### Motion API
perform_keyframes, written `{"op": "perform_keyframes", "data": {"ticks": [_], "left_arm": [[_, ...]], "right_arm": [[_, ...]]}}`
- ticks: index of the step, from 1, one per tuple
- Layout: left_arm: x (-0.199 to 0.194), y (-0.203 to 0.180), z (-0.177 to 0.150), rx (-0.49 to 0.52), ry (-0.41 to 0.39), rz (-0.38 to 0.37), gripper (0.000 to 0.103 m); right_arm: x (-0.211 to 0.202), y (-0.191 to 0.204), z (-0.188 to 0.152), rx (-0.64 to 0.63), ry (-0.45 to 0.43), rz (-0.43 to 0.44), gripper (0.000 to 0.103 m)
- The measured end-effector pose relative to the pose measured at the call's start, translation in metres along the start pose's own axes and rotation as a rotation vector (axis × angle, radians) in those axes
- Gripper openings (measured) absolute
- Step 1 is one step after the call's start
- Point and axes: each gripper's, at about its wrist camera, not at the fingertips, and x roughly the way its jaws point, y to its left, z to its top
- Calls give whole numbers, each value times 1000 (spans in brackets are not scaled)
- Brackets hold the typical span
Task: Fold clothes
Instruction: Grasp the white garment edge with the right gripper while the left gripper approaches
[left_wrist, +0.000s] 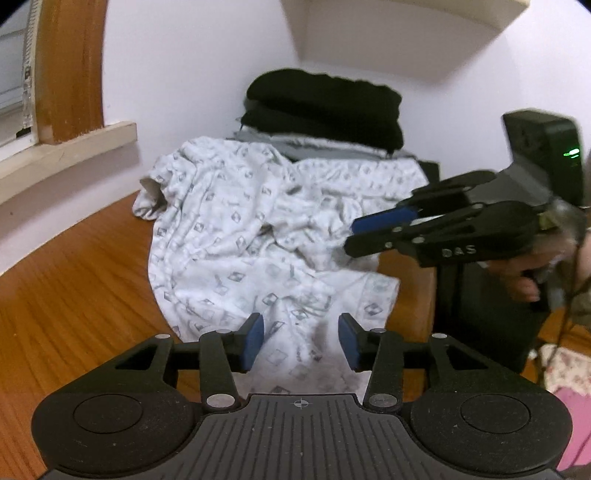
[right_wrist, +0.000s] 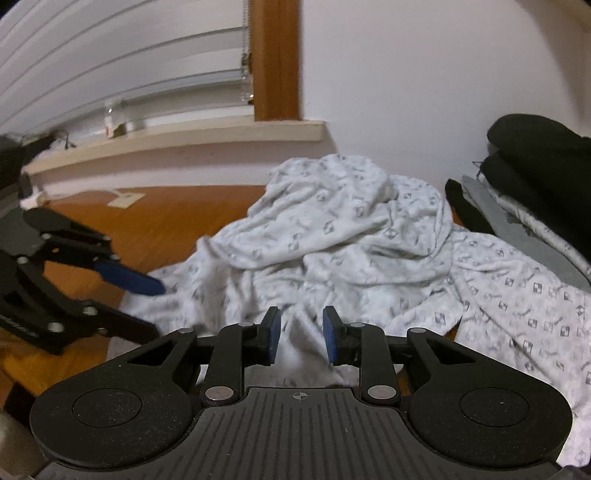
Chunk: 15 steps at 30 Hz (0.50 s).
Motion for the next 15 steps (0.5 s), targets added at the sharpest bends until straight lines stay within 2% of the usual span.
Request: {"op": "perform_keyframes", "data": {"ticks": [2,3,6,8,9,10,15], "left_arm": [[6,-1,0,13,11,23,48],[9,-1,1,19,15,36,44],[10,6,2,15,14,60,6],[5,14,2,-7,-2,62,5],[-5,21,1,-17,-17,69,5],[-14,27,0,-27,-32,77,4],[-71,69,-5,-102,-122,137,3]], "right_arm": [[-2,4,-3,-15,5,-5,29],[-3,6,-5,-23,7,-8,29],[-5,12,-10,-45,14,-16,30],[-6,14,-9,-45,10,-7,30],[-7,16,-6,-39,5,3,24],[-7,17,-3,-33,-1,13,7],[-14,28,19,-16,-46,78,5]]}}
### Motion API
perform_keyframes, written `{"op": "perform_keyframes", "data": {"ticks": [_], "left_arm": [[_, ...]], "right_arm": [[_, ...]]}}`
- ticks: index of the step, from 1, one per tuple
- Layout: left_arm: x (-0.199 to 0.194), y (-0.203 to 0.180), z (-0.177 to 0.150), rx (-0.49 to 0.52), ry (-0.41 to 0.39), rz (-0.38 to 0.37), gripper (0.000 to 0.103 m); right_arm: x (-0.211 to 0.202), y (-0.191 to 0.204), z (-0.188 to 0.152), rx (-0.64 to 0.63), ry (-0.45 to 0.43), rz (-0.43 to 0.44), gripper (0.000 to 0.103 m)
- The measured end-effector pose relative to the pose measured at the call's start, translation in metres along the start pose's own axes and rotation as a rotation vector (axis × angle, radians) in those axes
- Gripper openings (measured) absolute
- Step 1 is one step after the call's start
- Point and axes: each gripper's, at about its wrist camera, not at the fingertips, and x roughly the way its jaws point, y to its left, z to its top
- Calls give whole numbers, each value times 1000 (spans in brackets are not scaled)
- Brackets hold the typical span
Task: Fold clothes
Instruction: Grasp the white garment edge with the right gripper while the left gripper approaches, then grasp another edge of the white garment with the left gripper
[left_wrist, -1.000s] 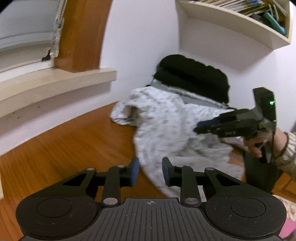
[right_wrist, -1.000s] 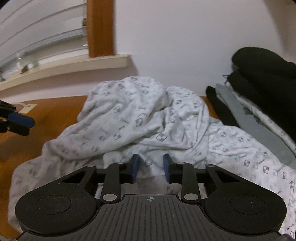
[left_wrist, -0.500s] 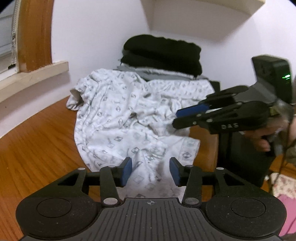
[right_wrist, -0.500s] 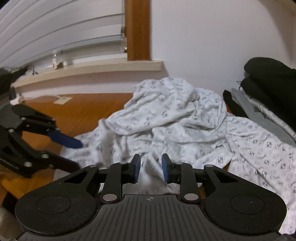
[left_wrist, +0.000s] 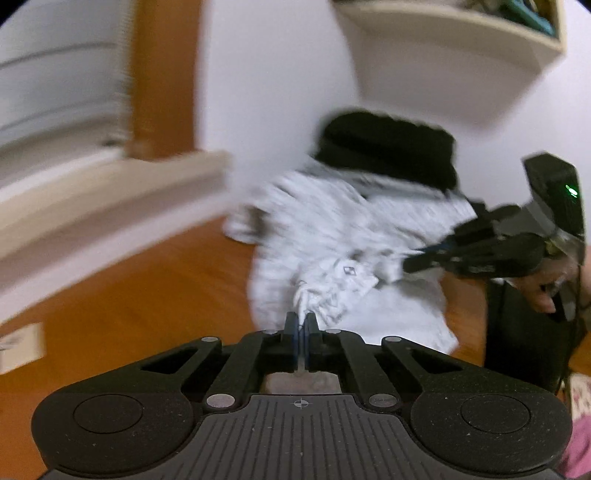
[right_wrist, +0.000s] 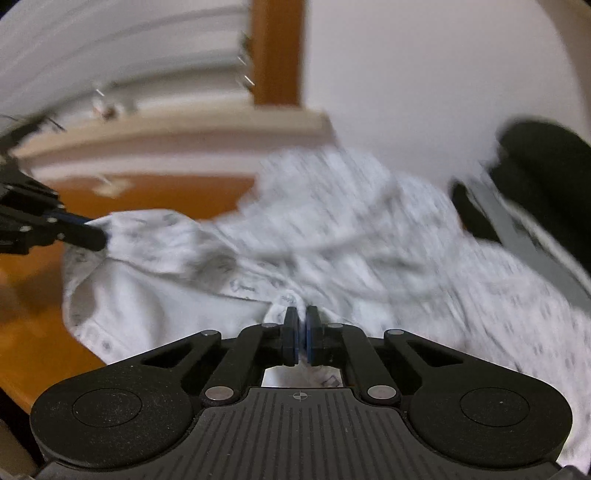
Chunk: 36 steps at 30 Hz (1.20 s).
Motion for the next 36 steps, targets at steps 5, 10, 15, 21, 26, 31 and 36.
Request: {"op": "perform_keyframes", "data": {"ticks": [5,10,15,21,26,31,36], "left_arm": [[-64,73,-1,-121,-87,127,2],[-100,114,-8,-156,-108,243,2],[-96,126,-21,-172,-64,271,3],[-89,139,-35,-211,-51,278,3],[-86,150,-41,-239,-54,282,6],[-88,148,-45,-242,-58,276,21],[-82,131,-42,-179,-44,240,33]], "right_arm": [[-16,36,49,-43,-113,119,5],[-25,66,82,-101,-190,167,5],[-21,76,97,-131,-209,136,5],[-18,64,97,-108,-186,64,5],[-13,54,93,-96,-165,34,5],[-4,50,88,-90,-148,10,5],[-1,45,89,-76,-154,-39,5]]}}
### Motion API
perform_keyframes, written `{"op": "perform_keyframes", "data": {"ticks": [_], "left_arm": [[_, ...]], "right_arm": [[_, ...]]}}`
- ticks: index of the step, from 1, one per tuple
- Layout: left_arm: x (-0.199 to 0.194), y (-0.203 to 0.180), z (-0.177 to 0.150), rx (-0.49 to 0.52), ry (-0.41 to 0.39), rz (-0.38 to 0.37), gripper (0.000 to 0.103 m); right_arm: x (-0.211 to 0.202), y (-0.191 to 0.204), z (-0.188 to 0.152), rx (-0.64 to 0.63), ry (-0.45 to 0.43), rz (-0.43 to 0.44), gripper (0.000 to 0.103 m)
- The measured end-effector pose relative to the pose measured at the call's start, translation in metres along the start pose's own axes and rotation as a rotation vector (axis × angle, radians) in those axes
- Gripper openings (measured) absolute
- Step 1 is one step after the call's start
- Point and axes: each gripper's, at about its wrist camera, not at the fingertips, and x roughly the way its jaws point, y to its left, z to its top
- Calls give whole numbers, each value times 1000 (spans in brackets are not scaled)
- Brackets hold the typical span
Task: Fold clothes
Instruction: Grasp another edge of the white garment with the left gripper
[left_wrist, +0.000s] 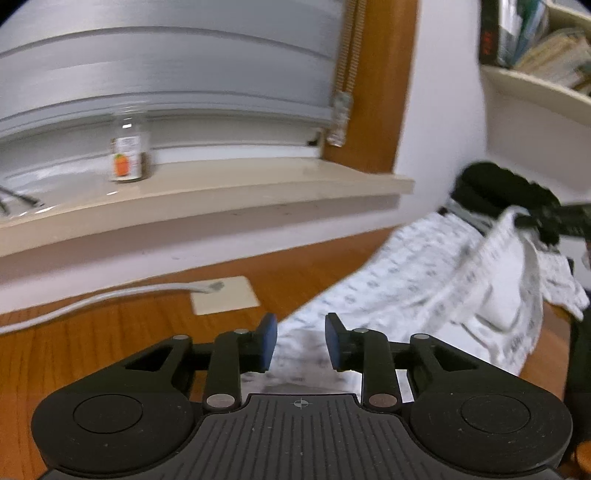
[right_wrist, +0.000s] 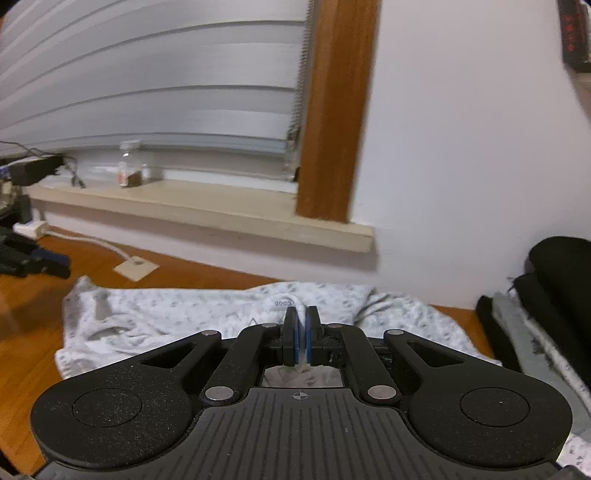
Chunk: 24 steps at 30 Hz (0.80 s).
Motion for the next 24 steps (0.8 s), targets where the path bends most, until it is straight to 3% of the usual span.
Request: {"op": "perform_keyframes", "data": {"ticks": [4,7,9,13,15,17,18,21,24], "left_arm": [[13,-20,-4,80,32,-33,49],[25,-31,-12,150,64,-102,59],[32,-38,-18,187,81,-135,59],[44,-47,-20,232,103,-112,59],[53,-48,-19,257,119,-62,53],[64,-48,-16,280,143,7,30],[67,-45,-13,278,155,35,12],[61,-26,-1,195,113,92,10],[51,-15,4,161,93,116,10]], "right_arm": [[1,-12,5,38,-40,-79,5],[5,-23,5,69,-34,-106,5],[8,-25,1,67,-22,-115,5],[12,-26,-5,61,-5,-132,5],[13,-28,-7,61,-1,-142,5],[10,-31,-6,72,-22,-157,5],[7,-33,-6,78,-37,-164,5],[-3,-37,-2,98,-97,-170,5],[3,-31,-11,86,-39,-129,5]]}}
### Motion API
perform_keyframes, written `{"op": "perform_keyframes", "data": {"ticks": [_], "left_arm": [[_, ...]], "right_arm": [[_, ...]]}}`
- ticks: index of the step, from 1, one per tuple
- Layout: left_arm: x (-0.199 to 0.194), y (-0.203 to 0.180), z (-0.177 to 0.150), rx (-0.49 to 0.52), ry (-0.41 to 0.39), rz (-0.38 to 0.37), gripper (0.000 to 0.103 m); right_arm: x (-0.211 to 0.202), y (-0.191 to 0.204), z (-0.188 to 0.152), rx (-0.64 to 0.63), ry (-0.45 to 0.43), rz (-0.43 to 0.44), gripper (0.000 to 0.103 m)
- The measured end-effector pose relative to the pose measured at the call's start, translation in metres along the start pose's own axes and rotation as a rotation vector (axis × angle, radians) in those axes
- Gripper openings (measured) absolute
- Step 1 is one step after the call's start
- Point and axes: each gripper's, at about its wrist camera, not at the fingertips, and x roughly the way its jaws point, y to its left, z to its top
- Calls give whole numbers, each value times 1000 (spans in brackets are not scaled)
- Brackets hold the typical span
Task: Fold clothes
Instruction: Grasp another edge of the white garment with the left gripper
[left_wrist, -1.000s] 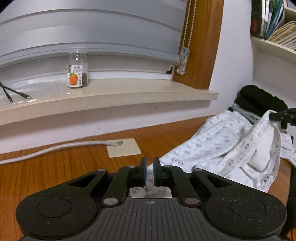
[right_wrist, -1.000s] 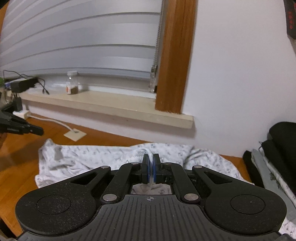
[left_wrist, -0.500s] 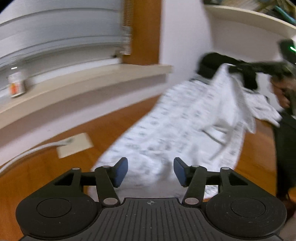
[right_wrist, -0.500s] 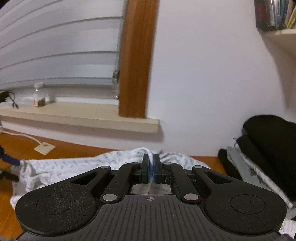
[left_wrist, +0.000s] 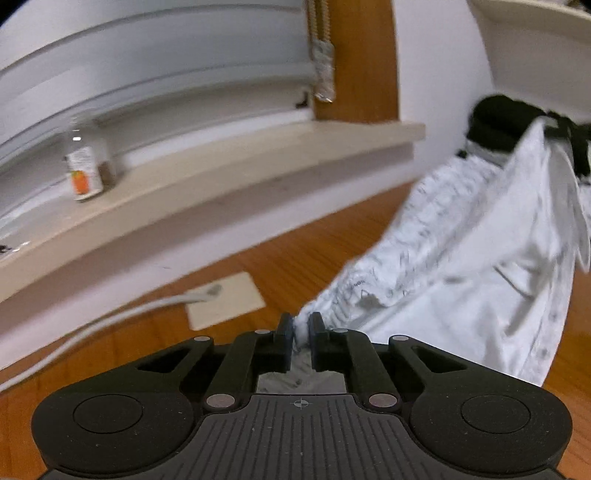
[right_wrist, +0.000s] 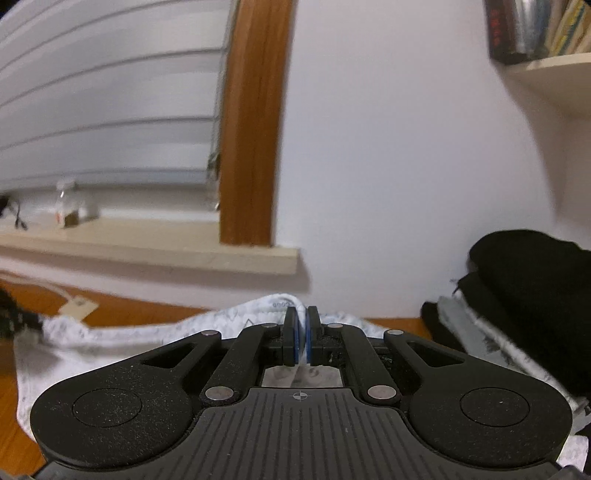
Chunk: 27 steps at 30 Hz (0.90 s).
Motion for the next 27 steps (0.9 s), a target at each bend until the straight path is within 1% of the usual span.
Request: {"op": "perform_keyframes", "data": {"ticks": [3,5,6,7,8,9,10,12,15,16,18,19,21,25,27], "left_arm": [[-6,7,-2,-3,5,6,10],[-7,7,-6,14,10,-1,14],[-8,6,-9,25,10,-6,18],[-8,5,-11,36,10,-12,28],[-9,3,-13,44,8,-30,34],[-10,1,-15,52,6,-48,42],[-10,1,-16,50,6,-55,43],[-9,-1,-16,51,-1,-46,43],[-7,1,-14,47,-8,-25,45],[-5,2,-13,52,-5,-16,49],[0,2,-13,67,4,-2,58],[3,3,-13,77,10,3,58],[8,4,-14,66,29,-13,57],[11,6,-17,61,48,-38,52],[10,7,-18,48,50,-47,51]], "right_arm": [[5,6,-10,-15,58,39,6],[9,10,-16,-24,97,64,6],[11,12,-19,-29,116,77,7],[13,13,-23,-34,136,90,7],[14,15,-26,-39,155,103,9],[16,17,-29,-43,173,116,13],[13,18,-32,-45,177,125,17],[8,21,-38,-48,185,145,20],[1,24,-47,-52,198,174,29],[-2,26,-50,-53,202,184,34],[-7,28,-56,-56,210,203,41],[-9,29,-59,-57,214,213,41],[-14,32,-65,-60,222,232,43],[-23,36,-77,-66,239,269,45],[-20,37,-81,-71,252,246,45]]}}
